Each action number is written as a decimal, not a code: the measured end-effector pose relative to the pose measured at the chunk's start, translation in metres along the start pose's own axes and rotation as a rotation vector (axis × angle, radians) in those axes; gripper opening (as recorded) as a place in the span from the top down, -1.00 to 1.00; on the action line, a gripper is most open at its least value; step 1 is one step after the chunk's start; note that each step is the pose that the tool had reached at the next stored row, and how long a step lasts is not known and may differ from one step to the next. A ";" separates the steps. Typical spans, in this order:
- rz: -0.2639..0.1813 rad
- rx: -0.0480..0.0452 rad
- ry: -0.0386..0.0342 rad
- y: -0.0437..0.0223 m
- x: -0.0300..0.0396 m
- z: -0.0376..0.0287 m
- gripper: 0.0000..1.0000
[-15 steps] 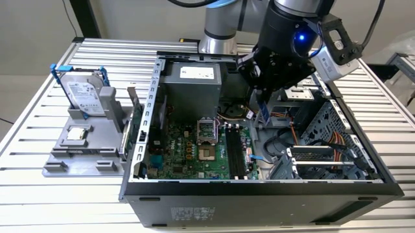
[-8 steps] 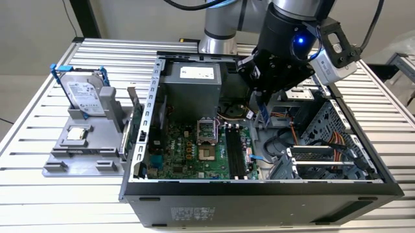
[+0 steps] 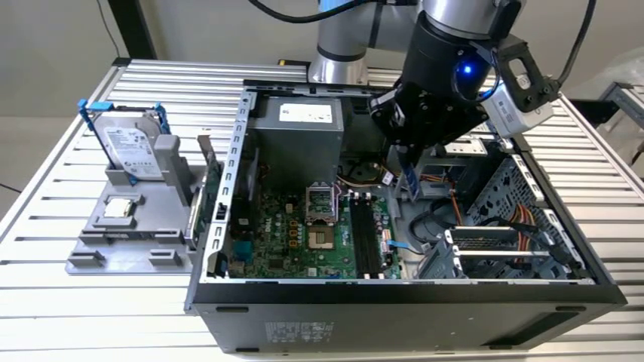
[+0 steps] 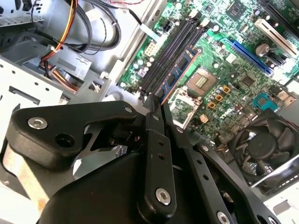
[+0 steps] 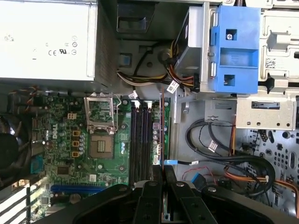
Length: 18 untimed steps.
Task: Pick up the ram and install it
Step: 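Insert the ram into the slot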
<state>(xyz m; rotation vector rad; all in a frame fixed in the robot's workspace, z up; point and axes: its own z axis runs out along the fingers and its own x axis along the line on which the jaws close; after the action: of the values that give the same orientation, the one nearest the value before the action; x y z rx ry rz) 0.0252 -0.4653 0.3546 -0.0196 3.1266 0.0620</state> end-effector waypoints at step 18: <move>0.002 0.0020 0.0000 -0.0004 -0.0014 0.0100 1.00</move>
<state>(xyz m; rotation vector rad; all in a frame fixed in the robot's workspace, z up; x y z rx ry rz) 0.0268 -0.4653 0.3446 -0.0170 3.1267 0.0589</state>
